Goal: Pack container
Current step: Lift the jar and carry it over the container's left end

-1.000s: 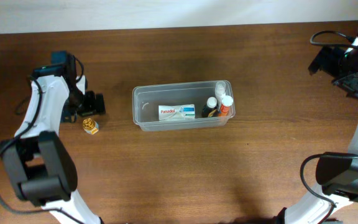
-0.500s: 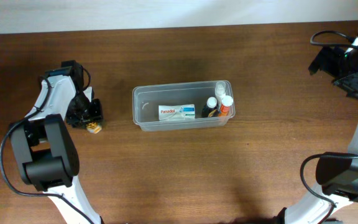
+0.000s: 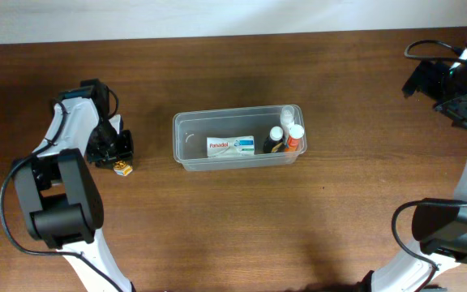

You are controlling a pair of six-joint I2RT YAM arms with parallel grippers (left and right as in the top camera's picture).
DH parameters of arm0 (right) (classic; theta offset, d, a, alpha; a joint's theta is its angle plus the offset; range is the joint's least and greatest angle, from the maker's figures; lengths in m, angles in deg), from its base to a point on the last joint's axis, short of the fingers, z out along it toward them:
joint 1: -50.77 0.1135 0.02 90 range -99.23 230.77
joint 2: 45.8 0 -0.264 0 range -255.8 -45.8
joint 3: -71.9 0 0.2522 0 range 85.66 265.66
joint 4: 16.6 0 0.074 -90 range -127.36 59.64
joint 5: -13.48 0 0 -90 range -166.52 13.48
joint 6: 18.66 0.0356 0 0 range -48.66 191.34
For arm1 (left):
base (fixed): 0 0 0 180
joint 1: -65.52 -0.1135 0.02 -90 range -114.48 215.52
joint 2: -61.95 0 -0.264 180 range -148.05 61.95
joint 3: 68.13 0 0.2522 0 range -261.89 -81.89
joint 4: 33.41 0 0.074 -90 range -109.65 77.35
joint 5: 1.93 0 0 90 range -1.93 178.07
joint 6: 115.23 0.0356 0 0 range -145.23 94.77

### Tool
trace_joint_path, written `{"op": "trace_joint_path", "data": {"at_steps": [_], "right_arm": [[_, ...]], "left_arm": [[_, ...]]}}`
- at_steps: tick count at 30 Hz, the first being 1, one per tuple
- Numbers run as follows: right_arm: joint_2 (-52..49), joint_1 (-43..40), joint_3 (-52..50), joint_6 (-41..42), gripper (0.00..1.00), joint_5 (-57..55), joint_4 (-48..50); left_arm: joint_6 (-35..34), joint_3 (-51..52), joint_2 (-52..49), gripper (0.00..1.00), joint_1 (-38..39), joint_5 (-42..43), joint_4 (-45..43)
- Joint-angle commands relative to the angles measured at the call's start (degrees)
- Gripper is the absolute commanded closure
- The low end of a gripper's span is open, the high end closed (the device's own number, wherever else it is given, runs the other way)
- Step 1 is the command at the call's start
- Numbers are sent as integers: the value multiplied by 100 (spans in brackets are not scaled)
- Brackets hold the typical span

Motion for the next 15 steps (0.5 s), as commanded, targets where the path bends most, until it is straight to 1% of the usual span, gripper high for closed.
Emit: {"op": "trace_joint_path", "data": {"at_steps": [1, 7, 12, 15], "right_arm": [[-9, -9, 17, 48, 2, -52, 4], [-9, -9, 17, 48, 2, -52, 4], [-9, -9, 17, 48, 2, -50, 4], [-9, -9, 17, 48, 2, -52, 4]], "left_arm": [[7, -485, -50, 63, -2, 101, 219], [33, -1349, -48, 62, 68, 249, 1012], [107, -2140, -48, 62, 367, 251, 1554], [455, -2594, -44, 62, 660, 498, 1733]]}}
